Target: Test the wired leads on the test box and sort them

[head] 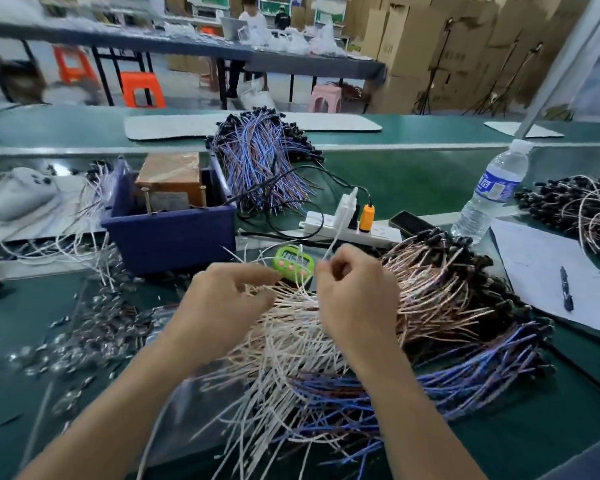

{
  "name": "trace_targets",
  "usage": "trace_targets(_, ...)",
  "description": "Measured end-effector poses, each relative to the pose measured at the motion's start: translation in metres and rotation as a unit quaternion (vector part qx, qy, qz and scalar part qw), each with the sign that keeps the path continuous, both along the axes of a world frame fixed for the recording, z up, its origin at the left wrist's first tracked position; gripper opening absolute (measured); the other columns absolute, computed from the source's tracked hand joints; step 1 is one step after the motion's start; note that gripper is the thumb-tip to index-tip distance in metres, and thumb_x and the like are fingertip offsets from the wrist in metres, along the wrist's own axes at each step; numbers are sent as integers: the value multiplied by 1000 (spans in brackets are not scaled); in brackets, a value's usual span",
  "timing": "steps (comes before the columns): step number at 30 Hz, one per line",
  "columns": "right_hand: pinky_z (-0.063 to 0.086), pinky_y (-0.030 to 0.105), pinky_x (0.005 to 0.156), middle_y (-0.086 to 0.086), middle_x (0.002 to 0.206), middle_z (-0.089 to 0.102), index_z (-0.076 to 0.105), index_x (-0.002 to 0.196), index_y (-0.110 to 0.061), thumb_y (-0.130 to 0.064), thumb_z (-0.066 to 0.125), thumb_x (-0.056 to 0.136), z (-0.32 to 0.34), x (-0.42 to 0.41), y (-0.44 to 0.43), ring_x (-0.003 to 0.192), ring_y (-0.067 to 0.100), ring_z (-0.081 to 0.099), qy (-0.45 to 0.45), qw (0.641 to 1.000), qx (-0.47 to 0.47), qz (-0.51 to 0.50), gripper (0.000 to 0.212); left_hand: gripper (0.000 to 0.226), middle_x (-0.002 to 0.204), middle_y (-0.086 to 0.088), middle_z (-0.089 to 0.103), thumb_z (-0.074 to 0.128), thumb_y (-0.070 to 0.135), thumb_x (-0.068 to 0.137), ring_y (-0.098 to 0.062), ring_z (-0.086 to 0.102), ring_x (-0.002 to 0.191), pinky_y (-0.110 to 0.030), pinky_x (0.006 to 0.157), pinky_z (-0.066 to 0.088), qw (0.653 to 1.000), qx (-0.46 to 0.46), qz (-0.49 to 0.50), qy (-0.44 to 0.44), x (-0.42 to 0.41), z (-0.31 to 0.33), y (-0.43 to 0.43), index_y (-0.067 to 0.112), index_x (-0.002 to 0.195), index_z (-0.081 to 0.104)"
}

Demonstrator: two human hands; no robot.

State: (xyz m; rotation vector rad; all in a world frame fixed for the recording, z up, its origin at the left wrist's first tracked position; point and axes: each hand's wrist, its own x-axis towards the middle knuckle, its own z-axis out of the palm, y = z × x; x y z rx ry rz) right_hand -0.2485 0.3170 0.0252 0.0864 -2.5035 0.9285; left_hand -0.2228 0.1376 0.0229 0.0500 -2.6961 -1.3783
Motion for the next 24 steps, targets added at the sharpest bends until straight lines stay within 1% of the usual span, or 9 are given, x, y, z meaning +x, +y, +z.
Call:
trace_targets(3, 35, 20, 51, -12, 54, 53, 50, 62, -26, -38, 68, 89, -1, 5, -59, 53, 3, 51, -34, 993, -19, 110, 35, 29, 91, 27, 76, 74, 17, 90, 3, 72, 89, -29, 86, 61, 999, 28, 17, 21, 8, 6, -27, 43, 100, 80)
trace_targets(8, 34, 22, 50, -9, 58, 59, 59, 66, -20, -37, 68, 87, 2, 9, -132, 58, 5, 55, -95, 967, -36, 234, 28, 42, 78, 29, 74, 68, 4, 87, 10, 70, 73, -9, 64, 53, 991, -2, 125, 50, 40, 5, -83, 44, 86, 78)
trace_targets(11, 37, 18, 47, -10, 57, 61, 60, 65, -20, -40, 66, 90, 5, 16, -172, 55, 6, 55, -132, 941, -60, 307, 32, 27, 62, 20, 71, 70, 24, 93, 0, 68, 58, -24, 54, 55, 967, -25, 251, 27, 63, 2, -118, 39, 72, 77)
trace_targets(14, 34, 19, 44, -10, 52, 56, 60, 62, -20, -39, 63, 93, 11, 27, -215, 47, 6, 47, -199, 900, -82, 380, 36, 54, 45, 5, 57, 58, 57, 95, -11, 53, 45, -29, 46, 41, 912, -93, 398, -9, 84, 2, -150, 16, 61, 67)
trace_targets(16, 44, 27, 51, -9, 59, 63, 67, 70, -21, -33, 64, 93, 15, 35, -243, 52, 6, 53, -213, 879, -47, 424, 26, 59, 47, 1, 58, 54, 64, 95, -17, 58, 53, -31, 51, 42, 877, -125, 463, -20, 97, 3, -170, 17, 62, 69)
trace_targets(18, 56, 29, 68, -8, 81, 74, 76, 89, -23, -23, 63, 92, 16, 41, -268, 73, 8, 66, -211, 861, -5, 462, 13, 47, 58, 3, 65, 59, 61, 93, -27, 64, 67, -33, 59, 45, 846, -160, 508, -14, 109, 1, -190, 26, 63, 69)
trace_targets(21, 52, 17, 76, -1, 124, 70, 68, 129, -26, -12, 57, 92, 15, 43, -305, 99, 14, 65, -222, 822, 87, 518, 41, 11, 95, -1, 78, 74, 37, 85, -31, 65, 99, -38, 86, 51, 824, -221, 519, 56, 124, -6, -222, 31, 92, 80)
trace_targets(22, 48, 18, 77, 2, 132, 66, 59, 140, -27, -10, 56, 91, 15, 42, -317, 103, 18, 63, -216, 812, 123, 528, 52, 28, 114, -5, 76, 79, 31, 82, -32, 61, 112, -40, 100, 47, 820, -243, 515, 59, 128, -10, -235, 26, 109, 79)
trace_targets(24, 42, 22, 97, 6, 145, 56, 43, 153, -25, -7, 57, 88, 15, 38, -341, 123, 23, 56, -180, 804, 170, 541, 69, 71, 149, -13, 54, 84, 31, 78, -34, 43, 139, -42, 120, 30, 814, -282, 507, 7, 137, -18, -260, 16, 143, 60)
